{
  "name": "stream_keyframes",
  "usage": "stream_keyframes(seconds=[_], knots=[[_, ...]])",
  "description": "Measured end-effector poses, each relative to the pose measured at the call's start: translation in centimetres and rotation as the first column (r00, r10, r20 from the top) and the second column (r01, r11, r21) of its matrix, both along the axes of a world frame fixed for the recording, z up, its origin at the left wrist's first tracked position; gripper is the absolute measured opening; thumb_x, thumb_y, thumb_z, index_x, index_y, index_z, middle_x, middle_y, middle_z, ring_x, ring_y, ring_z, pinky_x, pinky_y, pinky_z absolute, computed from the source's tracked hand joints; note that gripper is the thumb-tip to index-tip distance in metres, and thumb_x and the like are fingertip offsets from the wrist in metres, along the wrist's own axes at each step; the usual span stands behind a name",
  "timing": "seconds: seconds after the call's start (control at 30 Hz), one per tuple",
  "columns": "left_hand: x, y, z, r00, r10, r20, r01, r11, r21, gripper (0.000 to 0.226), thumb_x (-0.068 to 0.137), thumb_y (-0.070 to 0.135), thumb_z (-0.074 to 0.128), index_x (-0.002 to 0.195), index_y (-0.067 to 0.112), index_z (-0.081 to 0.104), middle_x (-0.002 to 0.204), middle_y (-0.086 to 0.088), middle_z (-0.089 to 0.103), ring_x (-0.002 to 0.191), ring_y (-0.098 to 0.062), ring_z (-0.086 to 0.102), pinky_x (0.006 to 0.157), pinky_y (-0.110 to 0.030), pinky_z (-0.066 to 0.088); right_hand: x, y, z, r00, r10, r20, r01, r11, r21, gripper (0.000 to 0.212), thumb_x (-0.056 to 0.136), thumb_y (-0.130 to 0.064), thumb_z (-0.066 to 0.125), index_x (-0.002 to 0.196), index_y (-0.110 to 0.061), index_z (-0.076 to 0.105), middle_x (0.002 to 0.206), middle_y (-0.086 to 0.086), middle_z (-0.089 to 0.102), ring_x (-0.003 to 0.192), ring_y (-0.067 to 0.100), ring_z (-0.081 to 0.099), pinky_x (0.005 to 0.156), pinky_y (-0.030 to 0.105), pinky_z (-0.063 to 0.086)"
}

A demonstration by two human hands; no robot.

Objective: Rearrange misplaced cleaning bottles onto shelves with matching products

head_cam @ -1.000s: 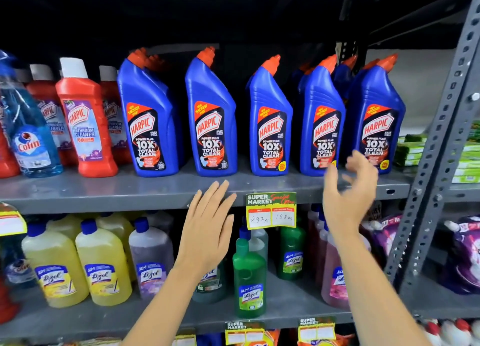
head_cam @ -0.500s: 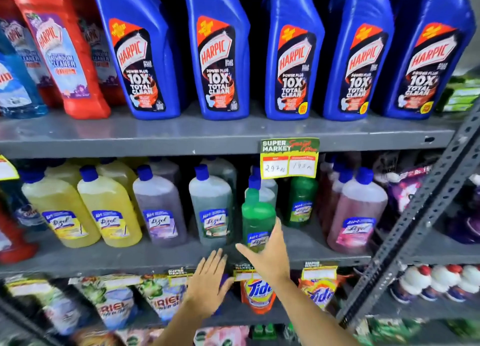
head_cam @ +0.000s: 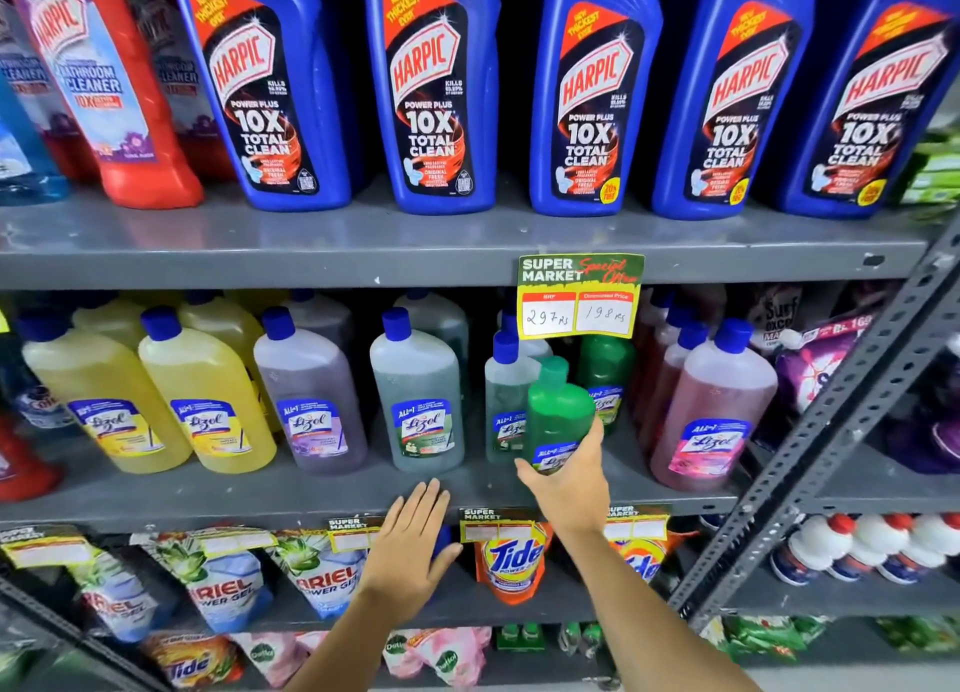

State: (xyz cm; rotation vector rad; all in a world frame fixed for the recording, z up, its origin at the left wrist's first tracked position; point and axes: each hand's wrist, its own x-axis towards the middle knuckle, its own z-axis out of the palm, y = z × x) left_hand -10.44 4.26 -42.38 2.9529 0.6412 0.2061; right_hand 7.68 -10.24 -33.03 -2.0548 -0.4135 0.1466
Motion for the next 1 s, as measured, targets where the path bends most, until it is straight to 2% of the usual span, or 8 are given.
stream_keyframes(seconds=[0.17,0.4,0.63,0.87,1.0], knots=[[0.1,-0.4,0.3,1.0,0.018,0.0,-0.018,1.0,-0.009,0.069,0.101,0.059,0.017,0.142,0.009,0.042,0.147,-0.011,0.046,0.136,-0.023,0.032,0.113,-0.034,0.011,3.5,-3.3,0.1,0.995,-0.097,0.01,0.097,0.995,-0.021,0.113,0.057,-0.043,0.087,0.144,-0.029,0.015,0.137,0.002,0.056,0.117,0.032,0.061,0.092,0.045,0.05],[0.1,-0.7,0.3,0.999,0.038,-0.01,-0.038,0.999,0.002,0.071,0.101,0.059,0.016,0.142,0.008,0.043,0.146,-0.012,0.046,0.135,-0.025,0.035,0.114,-0.034,0.009,4.6,-4.1,-0.2,0.999,-0.048,-0.017,0.048,0.999,-0.008,0.112,0.059,-0.037,0.088,0.142,-0.035,0.013,0.136,0.003,0.055,0.116,0.031,0.06,0.097,0.047,0.049],[0.2,-0.5,0.1,0.999,0.048,-0.021,-0.047,0.999,0.016,0.073,0.101,0.06,0.013,0.142,0.009,0.044,0.147,-0.01,0.045,0.134,-0.027,0.043,0.113,-0.033,0.01,5.4,-3.5,-0.3,0.999,-0.042,-0.012,0.042,0.999,-0.014,0.112,0.061,-0.038,0.088,0.143,-0.032,0.012,0.136,0.005,0.055,0.114,0.033,0.061,0.095,0.045,0.05],[0.2,-0.8,0.0,0.999,0.038,0.003,-0.038,0.998,0.045,0.07,0.101,0.057,0.014,0.144,0.007,0.037,0.147,-0.013,0.044,0.134,-0.029,0.042,0.111,-0.037,0.015,6.7,-2.7,0.0,1.0,-0.014,0.011,0.015,0.998,-0.063,0.117,0.062,-0.045,0.086,0.147,-0.027,0.008,0.141,0.006,0.052,0.119,0.037,0.058,0.096,0.047,0.049],[0.3,-0.8,0.0,0.999,0.037,-0.009,-0.036,0.998,0.055,0.073,0.101,0.059,0.013,0.144,0.006,0.039,0.148,-0.014,0.044,0.135,-0.03,0.042,0.109,-0.04,0.02,6.8,-2.6,-0.3,1.0,-0.028,0.008,0.028,0.998,-0.064,0.114,0.062,-0.047,0.085,0.145,-0.028,0.01,0.138,0.005,0.055,0.116,0.038,0.06,0.095,0.047,0.049]])
